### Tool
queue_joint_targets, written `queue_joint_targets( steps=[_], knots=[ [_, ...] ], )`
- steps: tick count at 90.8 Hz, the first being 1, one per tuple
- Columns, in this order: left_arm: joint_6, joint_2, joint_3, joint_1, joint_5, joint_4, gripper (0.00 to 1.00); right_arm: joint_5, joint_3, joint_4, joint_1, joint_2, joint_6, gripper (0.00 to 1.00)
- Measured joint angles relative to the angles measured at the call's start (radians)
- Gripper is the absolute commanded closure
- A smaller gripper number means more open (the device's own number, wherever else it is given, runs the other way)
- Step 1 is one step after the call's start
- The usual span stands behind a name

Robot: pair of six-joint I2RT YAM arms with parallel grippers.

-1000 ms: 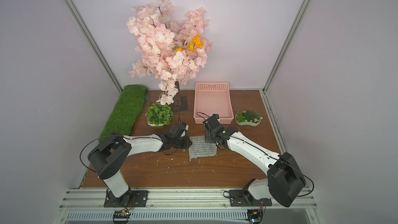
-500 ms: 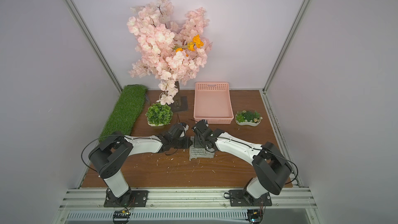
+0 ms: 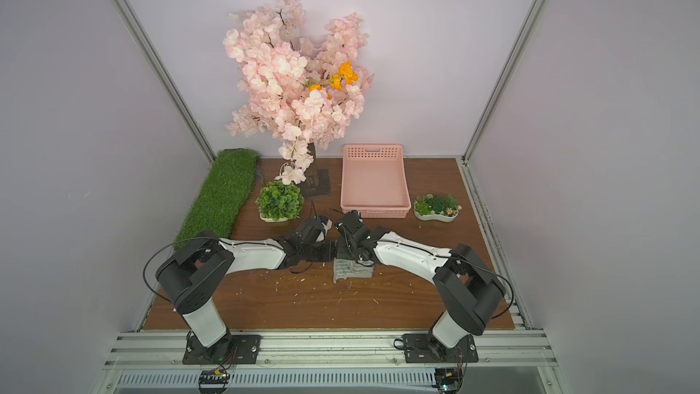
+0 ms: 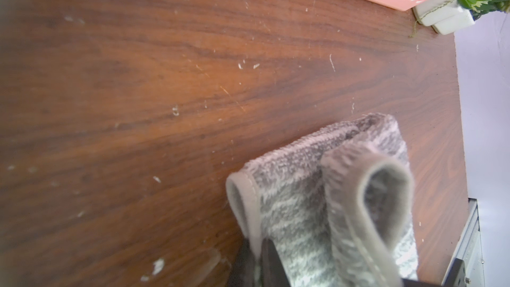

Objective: Fold the square dishcloth
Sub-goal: Fold the cleaning item at the center of the board.

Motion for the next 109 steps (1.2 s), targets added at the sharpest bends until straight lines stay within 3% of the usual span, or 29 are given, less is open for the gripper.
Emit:
queue_joint_targets(
  steps=[59,72,84,98,109],
  knots=[
    [0.000,0.000,0.000,0.000,0.003,0.003,0.85,-0.051,0.000,0.047,0.000,0.051,0.000,1.00],
    [-0.001,0.000,0.000,0.000,0.006,0.005,0.83,-0.065,0.000,0.055,0.000,0.051,0.000,0.80],
    [0.000,0.000,0.000,0.000,0.007,0.006,0.82,-0.072,0.000,0.052,0.000,0.045,-0.005,0.71],
    [-0.002,0.000,0.000,0.000,0.007,0.010,0.77,-0.074,0.000,0.037,0.000,0.006,-0.012,0.68],
    [-0.008,-0.006,0.000,0.000,0.002,0.008,0.72,-0.072,0.000,0.023,0.000,-0.040,-0.016,0.73]
  ],
)
